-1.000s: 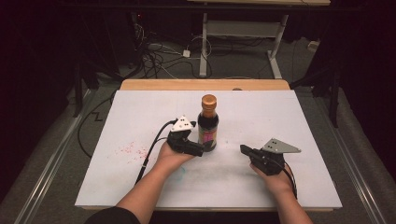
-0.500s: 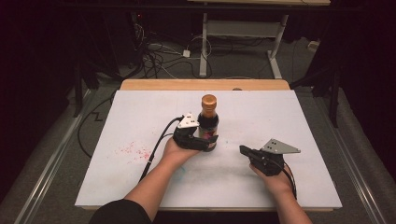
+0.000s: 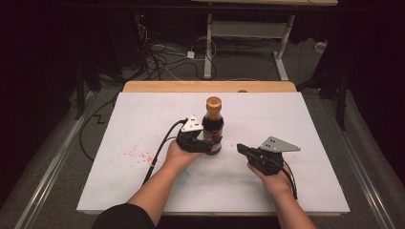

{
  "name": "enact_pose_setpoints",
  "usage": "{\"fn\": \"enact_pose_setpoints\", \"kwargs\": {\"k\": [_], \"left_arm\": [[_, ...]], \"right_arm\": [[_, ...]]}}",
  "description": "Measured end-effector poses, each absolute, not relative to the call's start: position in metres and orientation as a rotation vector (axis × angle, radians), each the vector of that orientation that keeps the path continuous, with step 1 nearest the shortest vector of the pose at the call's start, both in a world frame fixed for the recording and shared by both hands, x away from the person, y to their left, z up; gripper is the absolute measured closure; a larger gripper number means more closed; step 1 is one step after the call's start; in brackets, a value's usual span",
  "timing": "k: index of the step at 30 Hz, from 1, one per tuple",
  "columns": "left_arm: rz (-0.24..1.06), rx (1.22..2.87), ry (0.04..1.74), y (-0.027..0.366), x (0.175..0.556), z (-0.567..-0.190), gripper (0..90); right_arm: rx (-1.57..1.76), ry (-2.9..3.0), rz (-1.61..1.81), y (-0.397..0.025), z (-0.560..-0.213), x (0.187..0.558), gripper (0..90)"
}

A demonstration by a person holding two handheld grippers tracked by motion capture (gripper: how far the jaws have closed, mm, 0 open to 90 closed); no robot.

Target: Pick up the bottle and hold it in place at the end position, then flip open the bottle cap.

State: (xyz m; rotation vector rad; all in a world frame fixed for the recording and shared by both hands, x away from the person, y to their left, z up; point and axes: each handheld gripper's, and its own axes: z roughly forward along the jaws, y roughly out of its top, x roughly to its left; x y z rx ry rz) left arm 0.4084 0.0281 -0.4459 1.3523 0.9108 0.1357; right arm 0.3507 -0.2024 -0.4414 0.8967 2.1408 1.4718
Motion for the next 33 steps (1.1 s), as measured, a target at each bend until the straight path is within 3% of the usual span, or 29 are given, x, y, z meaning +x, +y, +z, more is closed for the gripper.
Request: {"fn": "enact_pose_setpoints", "kwargs": {"k": [25,27,33], "left_arm": [[0.143,1.309,0.902,0.028,0.407,-0.450,28.2],[0.158,1.395,0.859,0.034,0.407,-0.452,28.2],[0.163,1.395,0.859,0.034,0.406,-0.452,28.2]], "right_arm": [[0.871,2.134,1.520,-0.193,-0.392,0.367,90.0],[0.861,2.140,1.520,-0.191,-0.387,0.368,90.0],[0.849,2.157,1.520,-0.183,-0.370,0.373,90.0]]}}
